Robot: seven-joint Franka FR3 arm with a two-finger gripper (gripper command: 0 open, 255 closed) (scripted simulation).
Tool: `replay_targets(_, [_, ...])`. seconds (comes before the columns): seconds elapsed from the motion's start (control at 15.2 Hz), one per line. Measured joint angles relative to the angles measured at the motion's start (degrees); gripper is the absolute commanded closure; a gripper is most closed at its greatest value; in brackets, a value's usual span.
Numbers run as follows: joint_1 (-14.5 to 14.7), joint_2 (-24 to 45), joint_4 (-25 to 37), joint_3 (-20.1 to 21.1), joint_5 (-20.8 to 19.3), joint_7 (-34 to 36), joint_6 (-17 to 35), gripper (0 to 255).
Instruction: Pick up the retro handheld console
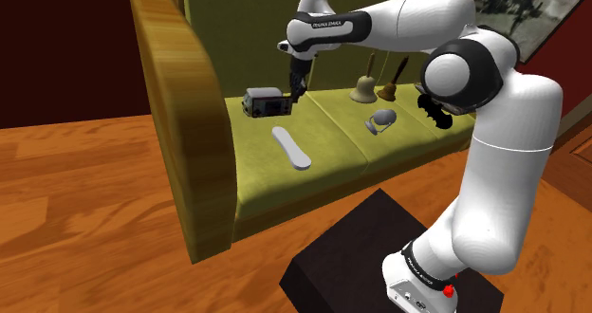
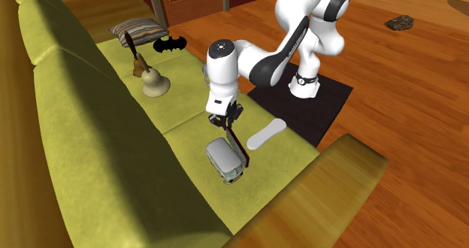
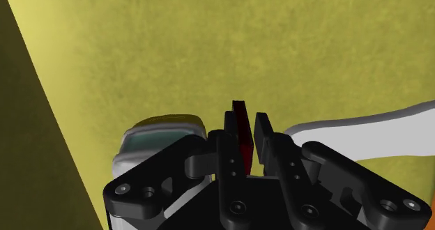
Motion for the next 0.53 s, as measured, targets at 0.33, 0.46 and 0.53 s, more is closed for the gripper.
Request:
replay_targets(0.33, [-0.07, -0.87, 2.68, -0.16, -0.26, 0.06, -3.51, 255])
replay_targets(0.46, [-0.04, -1.06, 4.04, -0.18, -0.33, 0.2, -5.03, 255])
replay_targets(0.53, [0.01, -1.21, 4.26, -0.18, -0.37, 0.26, -5.4, 255])
